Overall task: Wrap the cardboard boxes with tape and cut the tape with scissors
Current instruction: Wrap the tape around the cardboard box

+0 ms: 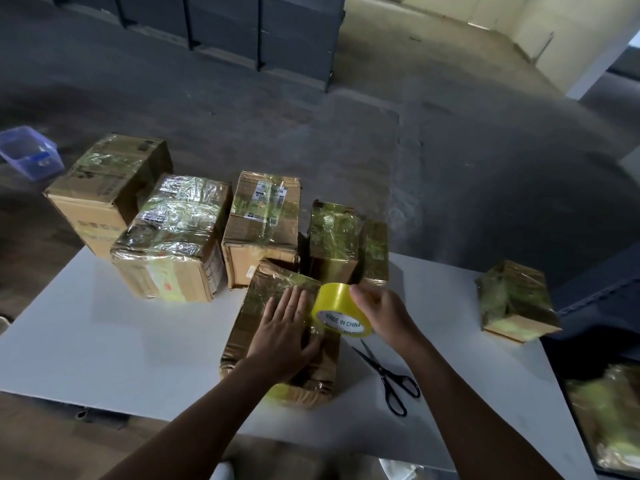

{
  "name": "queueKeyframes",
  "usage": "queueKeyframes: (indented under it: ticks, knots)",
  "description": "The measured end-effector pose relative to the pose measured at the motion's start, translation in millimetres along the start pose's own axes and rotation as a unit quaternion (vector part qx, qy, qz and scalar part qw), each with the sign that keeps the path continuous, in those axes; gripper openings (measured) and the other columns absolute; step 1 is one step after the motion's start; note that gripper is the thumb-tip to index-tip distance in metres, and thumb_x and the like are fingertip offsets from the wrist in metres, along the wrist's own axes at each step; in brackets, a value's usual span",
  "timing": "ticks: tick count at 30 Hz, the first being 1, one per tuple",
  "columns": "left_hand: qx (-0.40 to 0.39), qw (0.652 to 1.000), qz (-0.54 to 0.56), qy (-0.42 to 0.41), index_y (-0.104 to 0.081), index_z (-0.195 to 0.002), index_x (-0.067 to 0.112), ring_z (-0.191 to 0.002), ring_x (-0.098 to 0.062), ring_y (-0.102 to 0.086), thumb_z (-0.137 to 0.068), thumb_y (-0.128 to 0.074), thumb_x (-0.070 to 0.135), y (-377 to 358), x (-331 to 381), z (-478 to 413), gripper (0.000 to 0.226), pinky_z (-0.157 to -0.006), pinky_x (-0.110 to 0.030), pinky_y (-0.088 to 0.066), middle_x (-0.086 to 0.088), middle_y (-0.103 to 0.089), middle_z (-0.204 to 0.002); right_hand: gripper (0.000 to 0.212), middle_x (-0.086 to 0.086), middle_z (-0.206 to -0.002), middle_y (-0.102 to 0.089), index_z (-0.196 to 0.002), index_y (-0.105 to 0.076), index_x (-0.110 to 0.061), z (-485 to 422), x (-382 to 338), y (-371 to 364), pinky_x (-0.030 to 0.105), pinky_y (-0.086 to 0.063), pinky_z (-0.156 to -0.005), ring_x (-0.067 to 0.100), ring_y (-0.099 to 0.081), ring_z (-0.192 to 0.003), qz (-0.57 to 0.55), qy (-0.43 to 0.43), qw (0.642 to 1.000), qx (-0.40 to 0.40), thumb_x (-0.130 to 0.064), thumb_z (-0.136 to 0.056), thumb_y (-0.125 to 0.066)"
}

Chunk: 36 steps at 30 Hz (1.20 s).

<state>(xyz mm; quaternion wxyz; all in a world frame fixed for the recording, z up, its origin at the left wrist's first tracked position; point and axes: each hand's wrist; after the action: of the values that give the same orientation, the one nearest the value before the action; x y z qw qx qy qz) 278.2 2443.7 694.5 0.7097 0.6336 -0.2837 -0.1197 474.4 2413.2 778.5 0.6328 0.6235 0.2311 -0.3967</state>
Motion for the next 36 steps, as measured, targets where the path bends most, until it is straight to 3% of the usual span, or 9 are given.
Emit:
queueKeyframes:
  ticks: [4,7,11,16,21,23,25,28,36]
  knots:
    - [-0.011,1.0,-0.009,-0.003,0.009,-0.152,0.016,-0.144,-0.02,0.023,-0.092,-0.016,0.067,-1,-2,-2,0.083,-0.118,-0.039,0.013,-0.005,0.021,-0.154,0.049,-0.001,-0.055,-0.059,-0.06,-0.06,-0.009,-5,14,17,0.03,-0.045,-0.057,0.016,-0.057,-0.057,0.117,-0.005,0.992,0.052,-0.048,-0.09,-0.057]
    - [-0.018,0.999,-0.026,0.003,0.009,-0.152,0.014,-0.143,-0.02,0.024,-0.091,-0.011,0.069,-3,-2,-3,0.084,-0.118,-0.039,0.014,-0.005,0.023,-0.153,0.055,-0.003,-0.045,-0.035,-0.048,-0.037,-0.016,3,32,24,0.028,-0.032,-0.052,0.02,-0.039,-0.048,0.207,-0.01,0.977,0.04,-0.043,-0.091,-0.056]
    - [-0.037,0.998,-0.047,0.016,0.011,-0.151,0.012,-0.143,-0.022,0.024,-0.091,-0.01,0.067,0,1,-4,0.084,-0.117,-0.042,0.013,-0.007,0.023,-0.153,0.056,-0.004,-0.047,-0.029,-0.048,-0.028,-0.019,4,42,10,0.027,-0.03,-0.057,0.024,-0.036,-0.054,0.234,-0.017,0.972,0.036,-0.04,-0.094,-0.053]
    - [-0.025,0.999,-0.033,-0.01,0.019,-0.146,0.021,-0.144,-0.023,0.023,-0.089,0.001,0.063,2,20,4,0.074,-0.115,-0.048,0.015,-0.005,0.023,-0.156,0.05,0.004,-0.063,-0.044,-0.071,-0.059,-0.005,1,44,2,0.027,-0.033,-0.062,0.023,-0.045,-0.067,0.251,-0.034,0.967,0.011,-0.046,-0.096,-0.046]
    - [-0.126,0.99,-0.061,0.022,0.015,-0.148,0.005,-0.143,-0.031,0.023,-0.091,-0.009,0.069,7,38,1,0.089,-0.113,-0.062,0.006,-0.015,0.025,-0.154,0.052,0.005,-0.057,-0.039,-0.054,-0.034,-0.015,3,46,-4,0.029,-0.031,-0.062,0.03,-0.043,-0.065,0.227,-0.025,0.973,0.022,-0.04,-0.097,-0.049]
    - [-0.152,0.984,-0.079,0.049,0.018,-0.144,-0.002,-0.142,-0.038,0.023,-0.091,-0.022,0.07,11,50,-3,0.098,-0.111,-0.064,0.004,-0.021,0.029,-0.148,0.05,0.015,-0.063,-0.051,-0.057,-0.046,-0.011,3,48,-6,0.031,-0.035,-0.063,0.034,-0.052,-0.068,0.209,-0.028,0.977,0.021,-0.04,-0.097,-0.048]
    - [-0.152,0.981,-0.081,0.088,0.015,-0.143,-0.008,-0.142,-0.046,0.015,-0.098,-0.031,0.053,12,68,-3,0.089,-0.112,-0.064,-0.008,-0.029,0.022,-0.15,0.051,0.022,-0.08,-0.065,-0.075,-0.064,-0.003,2,49,-6,0.032,-0.042,-0.069,0.035,-0.062,-0.081,0.202,-0.042,0.978,0.005,-0.043,-0.098,-0.044]
    - [-0.148,0.979,-0.054,0.13,0.013,-0.146,-0.005,-0.141,-0.053,0.007,-0.103,-0.032,0.018,5,89,1,0.067,-0.11,-0.066,-0.015,-0.033,0.012,-0.154,0.055,0.021,-0.096,-0.069,-0.094,-0.069,-0.002,1,53,-6,0.033,-0.046,-0.078,0.034,-0.064,-0.095,0.214,-0.061,0.975,-0.004,-0.047,-0.099,-0.039]
    - [-0.144,0.98,-0.036,0.132,0.019,-0.149,0.009,-0.137,-0.056,0.017,-0.105,-0.023,0.011,1,95,6,0.061,-0.109,-0.07,-0.001,-0.034,0.018,-0.152,0.057,0.016,-0.094,-0.069,-0.092,-0.068,-0.003,7,52,-7,0.032,-0.047,-0.077,0.031,-0.064,-0.094,0.229,-0.067,0.971,-0.021,-0.05,-0.099,-0.036]
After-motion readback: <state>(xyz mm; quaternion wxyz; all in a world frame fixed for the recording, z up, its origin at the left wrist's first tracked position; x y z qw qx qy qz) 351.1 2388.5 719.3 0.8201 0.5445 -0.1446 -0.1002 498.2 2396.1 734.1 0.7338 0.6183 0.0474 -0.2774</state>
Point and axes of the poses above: each hand's wrist, its own z-axis away from the middle knuckle, its own y-axis out of the back of the hand, x = y × z
